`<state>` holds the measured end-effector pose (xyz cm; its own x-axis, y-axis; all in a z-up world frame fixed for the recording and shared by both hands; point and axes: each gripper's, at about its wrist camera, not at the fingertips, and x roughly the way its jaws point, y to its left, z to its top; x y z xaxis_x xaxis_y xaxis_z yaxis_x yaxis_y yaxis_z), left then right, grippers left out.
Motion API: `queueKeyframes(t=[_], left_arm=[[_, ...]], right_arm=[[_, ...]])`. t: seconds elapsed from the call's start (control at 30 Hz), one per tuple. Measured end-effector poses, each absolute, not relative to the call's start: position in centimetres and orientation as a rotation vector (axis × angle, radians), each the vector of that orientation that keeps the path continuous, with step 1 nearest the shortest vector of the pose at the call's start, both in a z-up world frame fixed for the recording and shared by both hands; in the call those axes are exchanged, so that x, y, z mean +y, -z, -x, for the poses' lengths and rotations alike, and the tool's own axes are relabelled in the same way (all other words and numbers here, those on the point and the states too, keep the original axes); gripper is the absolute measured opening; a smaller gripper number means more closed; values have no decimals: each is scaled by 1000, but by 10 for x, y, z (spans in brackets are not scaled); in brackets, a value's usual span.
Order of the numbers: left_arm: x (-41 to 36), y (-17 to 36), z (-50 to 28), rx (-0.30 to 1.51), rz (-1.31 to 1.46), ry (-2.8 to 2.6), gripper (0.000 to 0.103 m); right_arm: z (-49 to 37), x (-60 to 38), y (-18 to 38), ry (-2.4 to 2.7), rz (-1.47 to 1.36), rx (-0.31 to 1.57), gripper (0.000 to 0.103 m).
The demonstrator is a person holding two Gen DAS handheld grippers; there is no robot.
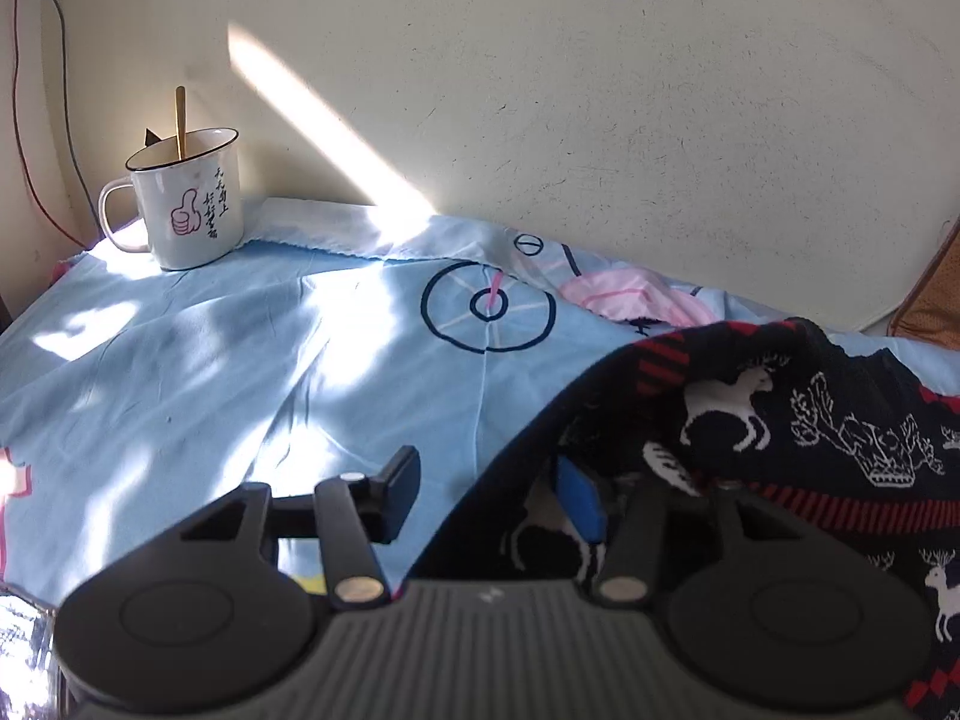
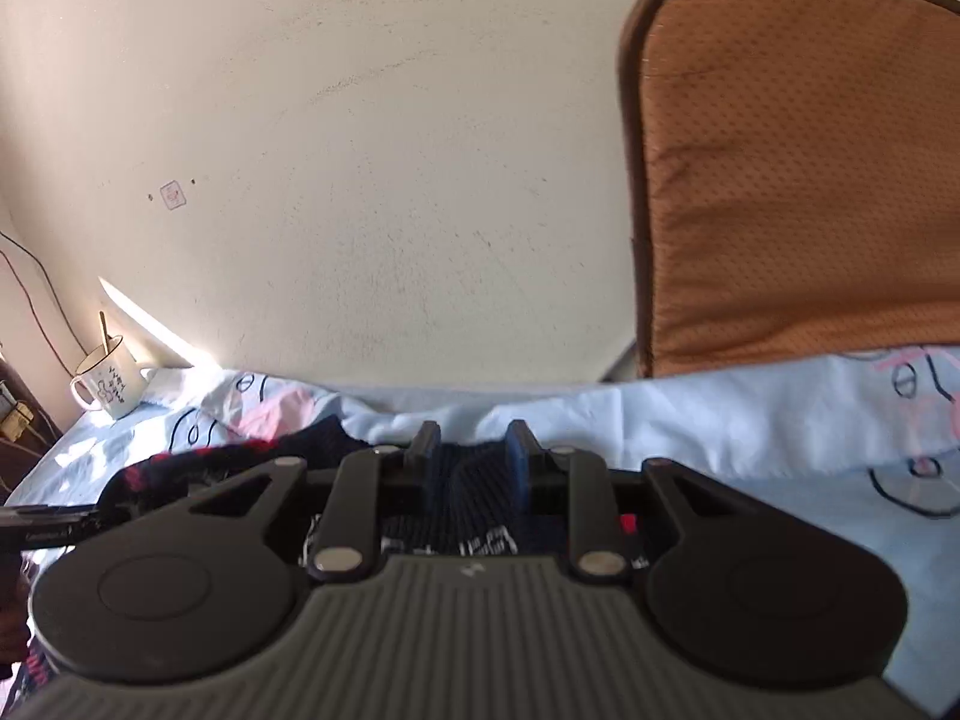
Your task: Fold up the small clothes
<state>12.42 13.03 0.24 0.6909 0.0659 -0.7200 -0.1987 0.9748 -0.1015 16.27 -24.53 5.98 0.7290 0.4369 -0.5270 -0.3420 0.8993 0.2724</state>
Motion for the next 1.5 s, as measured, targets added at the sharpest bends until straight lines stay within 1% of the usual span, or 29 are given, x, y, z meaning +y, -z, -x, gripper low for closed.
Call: queueKeyframes(t=[0.07,0.1,0.13,0.17,0.27,0.37,0.43,0.53,0.57,0.63,0.67,0.77,0.87,0.93,1.0,1.03,1.07,1.1,1.13,1.2,1.27,1.5], left_arm=[[134,-11,-108,769,183,-137,53],[135,-16,-99,751,185,-132,57],[137,-19,-92,738,184,-130,61],[139,-22,-83,729,180,-129,61],[149,-24,-58,739,175,-129,63],[157,-22,-33,749,192,-119,64],[159,-21,-17,747,204,-117,67],[156,-21,0,737,218,-115,68],[154,-21,5,733,218,-117,68],[150,-21,14,724,212,-123,68],[149,-21,19,721,207,-130,68],[151,-22,29,721,199,-153,68],[157,-25,37,720,191,-185,68],[161,-26,39,719,185,-203,68],[164,-28,42,717,187,-215,68],[165,-29,44,710,190,-216,68],[164,-29,47,705,189,-213,68],[164,-29,48,704,184,-209,68],[163,-28,49,707,173,-207,68],[161,-25,51,724,150,-210,68],[162,-21,53,739,145,-202,68],[164,-18,86,720,172,-142,69]], right_arm=[[-128,-269,-62,-411,-139,615,32],[-108,-283,-62,-398,-138,610,39],[-91,-297,-57,-378,-140,611,43],[-71,-311,-52,-349,-140,615,46],[-19,-349,-34,-245,-112,636,48],[20,-372,-4,-176,-146,674,49],[38,-374,10,-169,-141,687,49],[46,-354,25,-172,-63,663,51],[47,-346,27,-178,-28,649,48],[52,-332,32,-211,74,603,17],[53,-324,33,-220,124,588,9],[53,-323,28,-181,232,547,8],[38,-355,11,42,312,428,8],[12,-383,8,214,378,410,10],[-18,-413,10,252,283,527,11],[-24,-418,9,267,247,550,15],[-23,-418,7,254,216,530,17],[-19,-415,4,225,192,506,29],[-13,-409,0,199,160,478,39],[1,-391,-8,117,95,418,40],[9,-363,-15,-31,35,403,40],[7,-233,-28,-535,52,446,40]])
